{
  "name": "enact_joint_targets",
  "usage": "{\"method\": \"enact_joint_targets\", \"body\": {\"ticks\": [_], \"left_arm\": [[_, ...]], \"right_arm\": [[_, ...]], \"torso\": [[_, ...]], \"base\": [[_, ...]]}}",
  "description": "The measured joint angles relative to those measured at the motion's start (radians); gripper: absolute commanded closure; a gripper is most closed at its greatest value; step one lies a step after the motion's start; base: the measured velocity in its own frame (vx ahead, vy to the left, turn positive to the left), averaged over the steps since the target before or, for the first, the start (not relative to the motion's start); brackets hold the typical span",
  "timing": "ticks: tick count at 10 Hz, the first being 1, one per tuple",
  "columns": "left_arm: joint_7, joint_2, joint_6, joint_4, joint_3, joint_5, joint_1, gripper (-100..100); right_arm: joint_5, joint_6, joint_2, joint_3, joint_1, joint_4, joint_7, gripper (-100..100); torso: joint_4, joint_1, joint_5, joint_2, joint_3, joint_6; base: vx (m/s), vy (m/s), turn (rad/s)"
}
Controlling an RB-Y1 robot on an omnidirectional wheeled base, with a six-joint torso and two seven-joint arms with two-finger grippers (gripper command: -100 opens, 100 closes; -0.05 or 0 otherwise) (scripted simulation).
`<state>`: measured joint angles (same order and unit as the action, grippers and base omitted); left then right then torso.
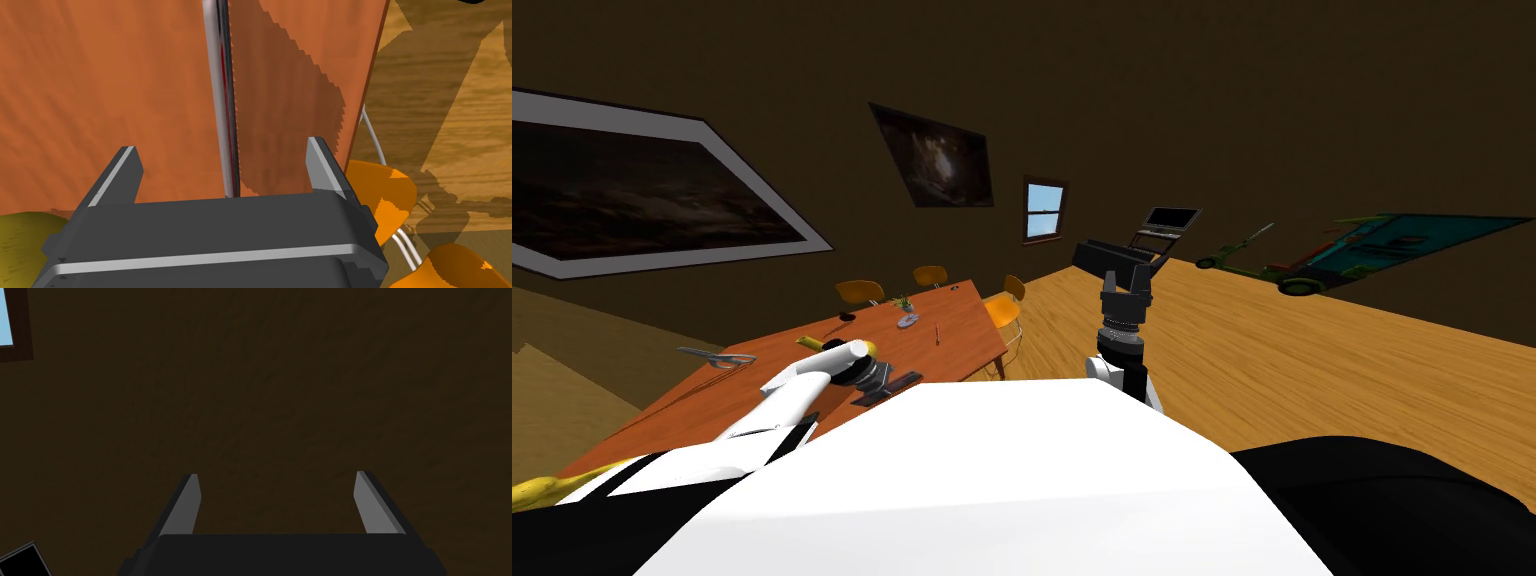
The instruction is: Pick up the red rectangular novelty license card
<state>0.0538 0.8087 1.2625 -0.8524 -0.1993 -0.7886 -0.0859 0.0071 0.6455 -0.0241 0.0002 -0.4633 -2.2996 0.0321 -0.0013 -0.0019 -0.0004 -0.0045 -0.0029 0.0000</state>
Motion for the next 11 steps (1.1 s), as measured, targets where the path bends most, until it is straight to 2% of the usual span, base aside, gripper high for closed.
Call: {"method": "enact_joint_targets", "body": {"ticks": [2, 3, 7, 8, 9, 10, 11], "left_arm": [[0.049, -0.004, -0.014, 0.028, -0.018, 0.005, 0.003, -100], [0.054, -0.004, -0.015, 0.029, -0.019, 0.005, 0.002, 100], [0.053, -0.005, -0.011, 0.031, -0.018, 0.005, 0.004, 100], [0.053, -0.005, -0.011, 0.03, -0.018, 0.005, 0.004, 0], [0.053, -0.005, -0.011, 0.03, -0.018, 0.005, 0.004, 100], [0.04, -0.003, -0.009, 0.019, -0.013, 0.003, 0.005, 100], [0.011, -0.003, -0.002, -0.006, -0.001, 0.001, 0.005, 100]], "right_arm": [[0.0, 0.0, 0.0, 0.0, 0.0, 0.0, 0.0, 0], [0.0, 0.0, 0.0, 0.0, 0.0, 0.0, 0.0, 0], [0.0, 0.0, 0.0, 0.0, 0.0, 0.0, 0.0, 0], [0.0, 0.0, 0.0, 0.0, 0.0, 0.0, 0.0, 0], [0.0, 0.0, 0.0, 0.0, 0.0, 0.0, 0.0, 0], [0.0, 0.0, 0.0, 0.0, 0.0, 0.0, 0.0, 0], [0.0, 0.0, 0.0, 0.0, 0.001, 0.0, 0.0, 0]], "torso": [[0.0, 0.0, 0.0, 0.0, 0.0, 0.0], [0.0, 0.001, 0.0, 0.002, 0.001, 0.0], [0.002, 0.005, 0.001, 0.005, 0.003, 0.001], [0.002, 0.005, 0.001, 0.005, 0.003, 0.001], [0.002, 0.005, 0.002, 0.005, 0.003, 0.001], [0.002, 0.007, 0.002, 0.007, 0.004, 0.002], [0.003, 0.009, 0.002, 0.01, 0.006, 0.002]], "base": [[0.051, -0.033, 0.029], [0.006, -0.004, -0.001], [0.0, 0.0, 0.0], [0.0, 0.0, 0.0], [-0.054, 0.033, -0.131], [-0.109, 0.074, -0.144], [-0.09, 0.054, -0.054]]}}
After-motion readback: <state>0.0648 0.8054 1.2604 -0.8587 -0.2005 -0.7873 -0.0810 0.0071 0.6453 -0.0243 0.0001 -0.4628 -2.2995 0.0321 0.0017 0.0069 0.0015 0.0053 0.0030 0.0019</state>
